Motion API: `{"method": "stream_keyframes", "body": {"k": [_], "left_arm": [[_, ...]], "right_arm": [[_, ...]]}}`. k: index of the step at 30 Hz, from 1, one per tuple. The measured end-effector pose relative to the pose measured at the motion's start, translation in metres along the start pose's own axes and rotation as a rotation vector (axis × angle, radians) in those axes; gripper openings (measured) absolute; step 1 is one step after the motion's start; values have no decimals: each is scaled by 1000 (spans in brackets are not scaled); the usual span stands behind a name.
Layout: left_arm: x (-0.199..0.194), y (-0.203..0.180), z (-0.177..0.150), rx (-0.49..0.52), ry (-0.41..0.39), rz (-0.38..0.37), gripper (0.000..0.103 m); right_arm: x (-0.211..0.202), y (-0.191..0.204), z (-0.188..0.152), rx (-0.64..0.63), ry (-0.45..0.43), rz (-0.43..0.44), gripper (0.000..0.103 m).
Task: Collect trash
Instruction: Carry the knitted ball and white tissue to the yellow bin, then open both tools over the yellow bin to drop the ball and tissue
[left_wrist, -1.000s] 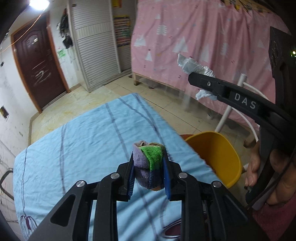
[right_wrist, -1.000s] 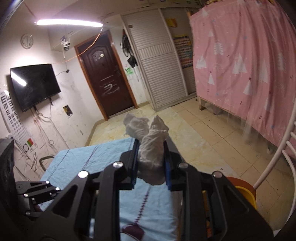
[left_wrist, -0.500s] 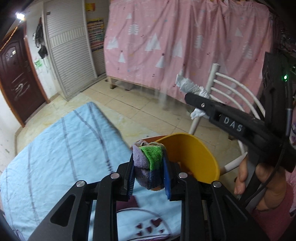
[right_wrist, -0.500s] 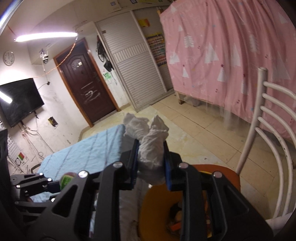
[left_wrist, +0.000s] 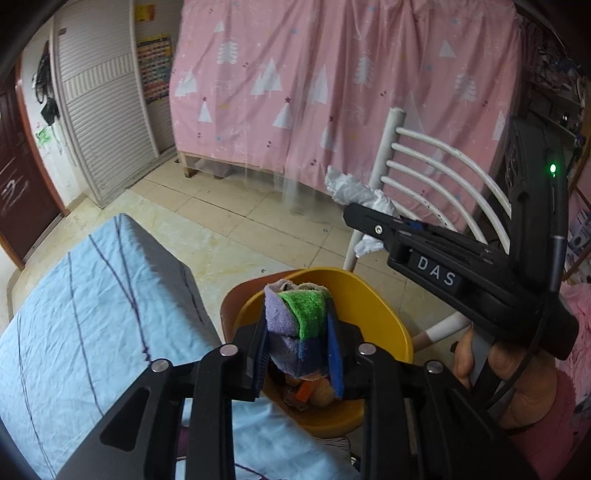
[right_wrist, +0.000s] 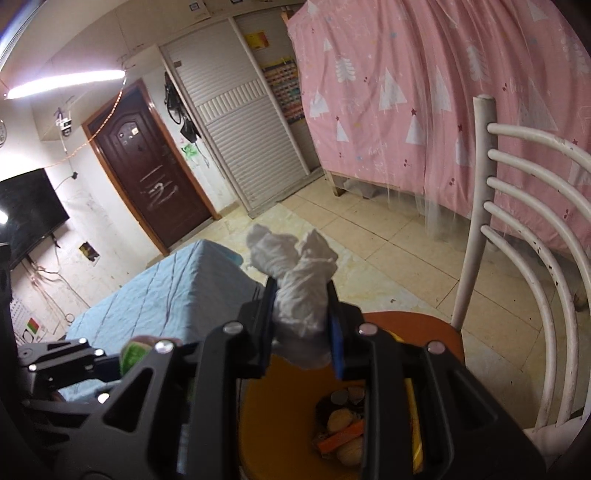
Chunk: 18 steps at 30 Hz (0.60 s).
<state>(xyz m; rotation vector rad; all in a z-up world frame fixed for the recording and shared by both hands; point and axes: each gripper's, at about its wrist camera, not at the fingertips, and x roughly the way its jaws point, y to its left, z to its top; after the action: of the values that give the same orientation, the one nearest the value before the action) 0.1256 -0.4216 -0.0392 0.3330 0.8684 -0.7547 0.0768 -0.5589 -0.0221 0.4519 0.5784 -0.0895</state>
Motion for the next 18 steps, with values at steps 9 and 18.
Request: {"method": "stream_keyframes", "body": {"k": [9,18], "left_arm": [[4,7,-3,-26,19,2,62],[-13,21,-7,-67,-10,4,62]], "right_arm": [[4,0,0,9,11,1,29],[3,6,-1,7,4,0,57]]}}
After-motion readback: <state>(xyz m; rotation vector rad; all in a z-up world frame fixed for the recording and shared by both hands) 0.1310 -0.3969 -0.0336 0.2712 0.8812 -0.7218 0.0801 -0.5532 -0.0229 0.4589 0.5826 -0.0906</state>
